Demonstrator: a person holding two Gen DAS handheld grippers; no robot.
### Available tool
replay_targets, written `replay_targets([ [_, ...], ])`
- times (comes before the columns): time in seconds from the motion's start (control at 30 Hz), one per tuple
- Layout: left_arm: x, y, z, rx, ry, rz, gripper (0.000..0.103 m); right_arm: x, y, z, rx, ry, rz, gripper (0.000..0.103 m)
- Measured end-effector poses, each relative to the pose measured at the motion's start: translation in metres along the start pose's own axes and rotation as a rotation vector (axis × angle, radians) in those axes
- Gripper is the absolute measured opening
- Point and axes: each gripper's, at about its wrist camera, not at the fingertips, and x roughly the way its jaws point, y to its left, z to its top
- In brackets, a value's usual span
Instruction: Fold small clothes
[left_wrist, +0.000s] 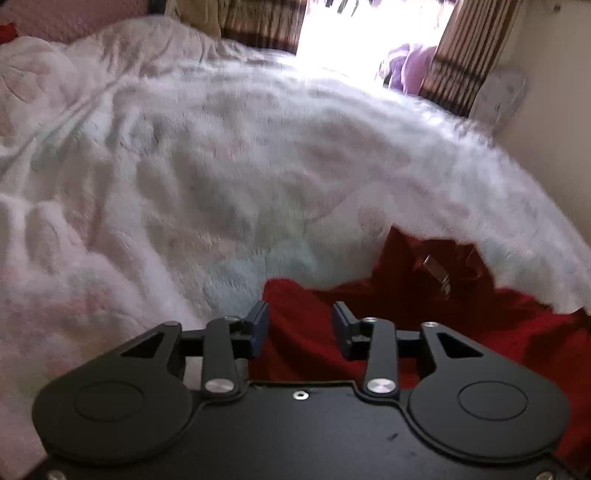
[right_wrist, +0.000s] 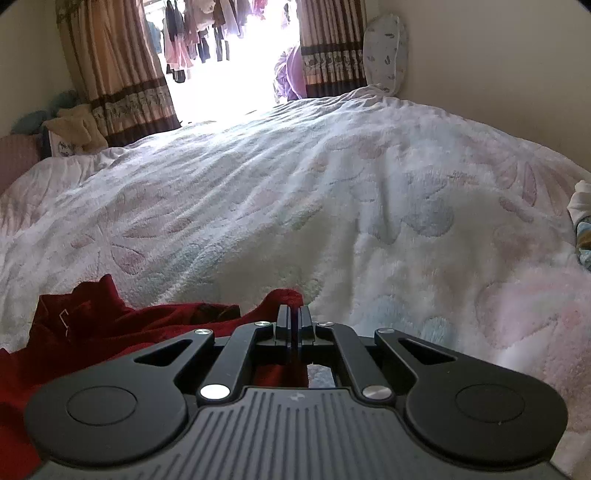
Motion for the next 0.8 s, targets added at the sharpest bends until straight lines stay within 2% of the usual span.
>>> replay_targets([
  [0.03, 0.009, 0.0, 0.0, 0.0, 0.025, 0.01, 0.038, 0.001, 0.0, 0.0, -0.001, 0.003, -0.001, 0.002],
  [0.07, 0.016, 0.002, -0.001, 0.001, 0.031, 0.013, 0.029, 0.002, 0.001, -0.001, -0.003, 0.005, -0.002, 0.002],
  [0.13, 0.023, 0.007, -0.003, -0.004, 0.031, 0.011, 0.001, 0.003, 0.001, -0.001, -0.006, 0.014, -0.004, 0.002],
  [0.2, 0.023, 0.013, -0.002, -0.042, 0.045, -0.015, 0.0, 0.004, 0.0, -0.002, -0.006, 0.019, -0.005, 0.002],
  [0.33, 0.001, 0.008, 0.005, -0.031, -0.02, -0.016, 0.0, 0.003, 0.0, -0.002, -0.006, 0.013, -0.004, 0.002],
  [0.5, -0.053, 0.001, 0.014, -0.061, -0.166, -0.014, 0.0, -0.011, 0.001, 0.002, -0.003, -0.04, -0.003, 0.002],
  [0.6, -0.089, 0.008, 0.019, -0.105, -0.278, 0.041, 0.0, -0.02, 0.003, 0.007, 0.007, -0.091, 0.004, 0.002],
  [0.67, -0.106, 0.021, 0.023, -0.16, -0.332, 0.047, 0.0, -0.018, 0.007, 0.011, 0.0, -0.098, 0.006, 0.002],
  [0.73, -0.105, 0.031, 0.027, -0.171, -0.315, 0.047, 0.0, -0.013, 0.007, 0.012, 0.007, -0.086, 0.005, 0.002],
  [0.8, -0.089, 0.036, 0.024, -0.188, -0.256, 0.048, 0.0, -0.01, 0.007, 0.009, -0.001, -0.072, 0.002, 0.002],
])
